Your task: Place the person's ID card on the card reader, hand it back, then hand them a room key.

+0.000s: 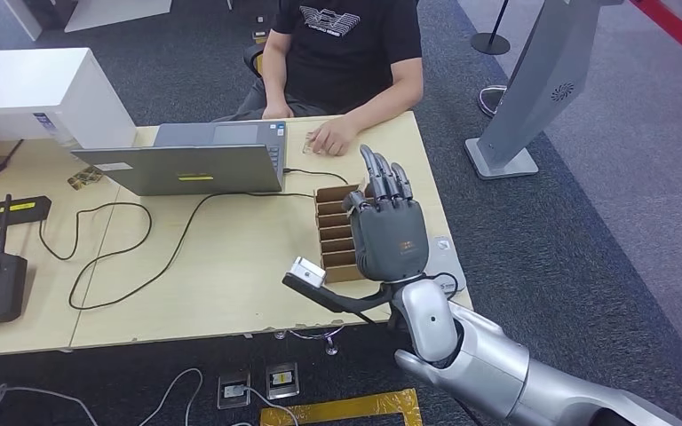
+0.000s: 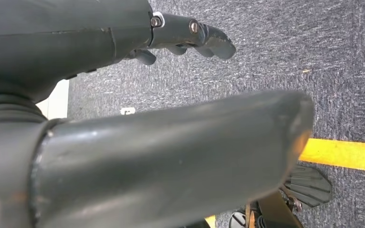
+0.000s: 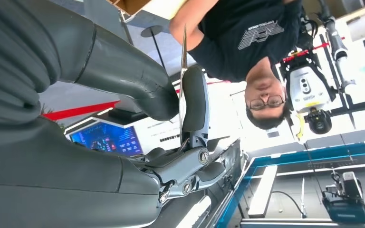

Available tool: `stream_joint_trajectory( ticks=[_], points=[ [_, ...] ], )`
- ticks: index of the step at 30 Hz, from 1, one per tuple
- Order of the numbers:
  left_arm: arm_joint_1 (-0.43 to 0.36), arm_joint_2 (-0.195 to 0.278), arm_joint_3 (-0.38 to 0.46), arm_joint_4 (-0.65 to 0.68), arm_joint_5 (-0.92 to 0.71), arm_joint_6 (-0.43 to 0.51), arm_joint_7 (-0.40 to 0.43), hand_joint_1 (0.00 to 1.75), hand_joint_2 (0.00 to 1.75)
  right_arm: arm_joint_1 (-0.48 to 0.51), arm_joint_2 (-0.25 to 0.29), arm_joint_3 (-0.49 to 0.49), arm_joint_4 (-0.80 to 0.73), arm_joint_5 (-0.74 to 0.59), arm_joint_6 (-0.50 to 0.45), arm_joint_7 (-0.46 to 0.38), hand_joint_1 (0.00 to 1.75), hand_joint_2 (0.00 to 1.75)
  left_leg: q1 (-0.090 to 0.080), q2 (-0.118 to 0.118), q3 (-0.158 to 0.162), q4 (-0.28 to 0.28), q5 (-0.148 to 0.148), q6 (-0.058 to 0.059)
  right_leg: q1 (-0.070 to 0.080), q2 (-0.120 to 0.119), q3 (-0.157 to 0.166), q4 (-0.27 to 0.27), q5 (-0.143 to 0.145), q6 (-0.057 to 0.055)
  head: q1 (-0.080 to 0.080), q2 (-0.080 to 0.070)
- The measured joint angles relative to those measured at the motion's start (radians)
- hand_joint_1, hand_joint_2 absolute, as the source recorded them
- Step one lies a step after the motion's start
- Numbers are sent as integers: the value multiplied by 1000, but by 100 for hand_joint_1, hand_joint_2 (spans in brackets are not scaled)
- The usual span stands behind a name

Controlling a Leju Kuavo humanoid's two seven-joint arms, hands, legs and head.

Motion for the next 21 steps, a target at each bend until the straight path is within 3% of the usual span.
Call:
stream_joint_trajectory(
  ticks=[8,21],
  points=[
    [-2,4,0,0,-15,-21,2,0,0,6,-10,-21,-20,-86,-16,0,175,175,0,0,0,0,0,0,0,0,0,0,0,0,0,0],
    [-30,7,0,0,-59,-48,23,0,0,-92,3,-38,85,-101,202,0,175,175,0,0,-1,0,0,0,0,0,0,0,0,0,0,0]
  ],
)
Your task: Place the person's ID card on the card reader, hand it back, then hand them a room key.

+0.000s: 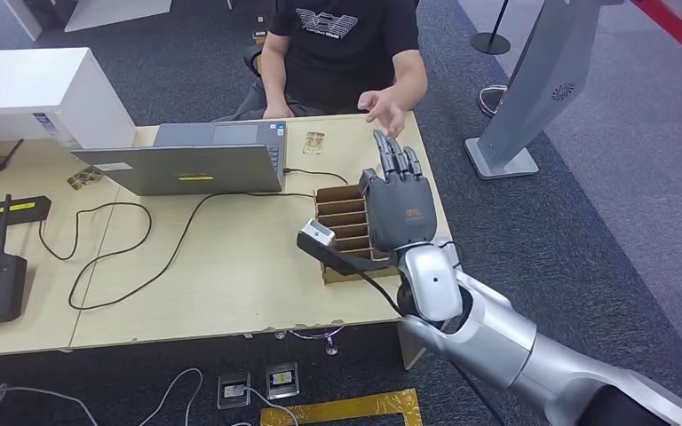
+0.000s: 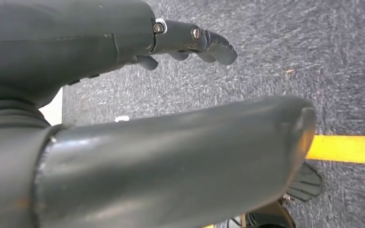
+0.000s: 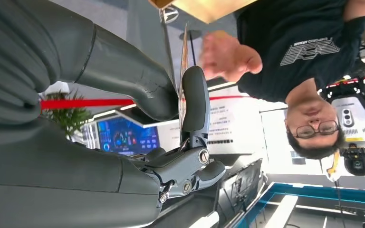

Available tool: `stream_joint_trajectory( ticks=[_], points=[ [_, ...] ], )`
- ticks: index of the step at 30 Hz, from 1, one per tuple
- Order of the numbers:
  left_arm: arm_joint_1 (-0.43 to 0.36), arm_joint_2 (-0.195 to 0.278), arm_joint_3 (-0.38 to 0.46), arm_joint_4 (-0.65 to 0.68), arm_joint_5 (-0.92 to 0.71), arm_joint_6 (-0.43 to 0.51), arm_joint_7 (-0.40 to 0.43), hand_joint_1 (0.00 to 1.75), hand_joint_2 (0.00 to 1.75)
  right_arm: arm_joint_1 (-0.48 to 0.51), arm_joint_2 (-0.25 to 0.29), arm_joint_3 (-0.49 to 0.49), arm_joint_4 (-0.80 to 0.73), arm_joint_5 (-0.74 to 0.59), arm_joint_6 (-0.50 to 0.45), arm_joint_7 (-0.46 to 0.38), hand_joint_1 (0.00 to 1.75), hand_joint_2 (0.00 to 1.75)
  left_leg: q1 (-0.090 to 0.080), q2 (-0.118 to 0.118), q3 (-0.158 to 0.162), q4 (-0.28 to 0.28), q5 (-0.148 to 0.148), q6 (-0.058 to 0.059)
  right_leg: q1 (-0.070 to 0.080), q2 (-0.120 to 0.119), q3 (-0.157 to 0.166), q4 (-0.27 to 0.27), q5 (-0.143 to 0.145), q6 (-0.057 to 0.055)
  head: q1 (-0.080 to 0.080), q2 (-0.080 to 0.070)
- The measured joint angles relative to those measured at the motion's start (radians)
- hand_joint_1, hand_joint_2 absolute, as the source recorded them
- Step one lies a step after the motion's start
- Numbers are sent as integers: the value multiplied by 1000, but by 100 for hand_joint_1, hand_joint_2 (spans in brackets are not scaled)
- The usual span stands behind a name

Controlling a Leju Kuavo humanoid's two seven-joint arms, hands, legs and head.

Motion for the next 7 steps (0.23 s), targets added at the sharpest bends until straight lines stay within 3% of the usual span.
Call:
stream_joint_trajectory(
  ticks=[7],
  points=[
    [-13,0,0,1,-14,-15,10,0,0,-45,26,2,68,17,37,0,175,175,0,0,0,0,0,0,0,0,0,0,0,0,0,0]
  ],
)
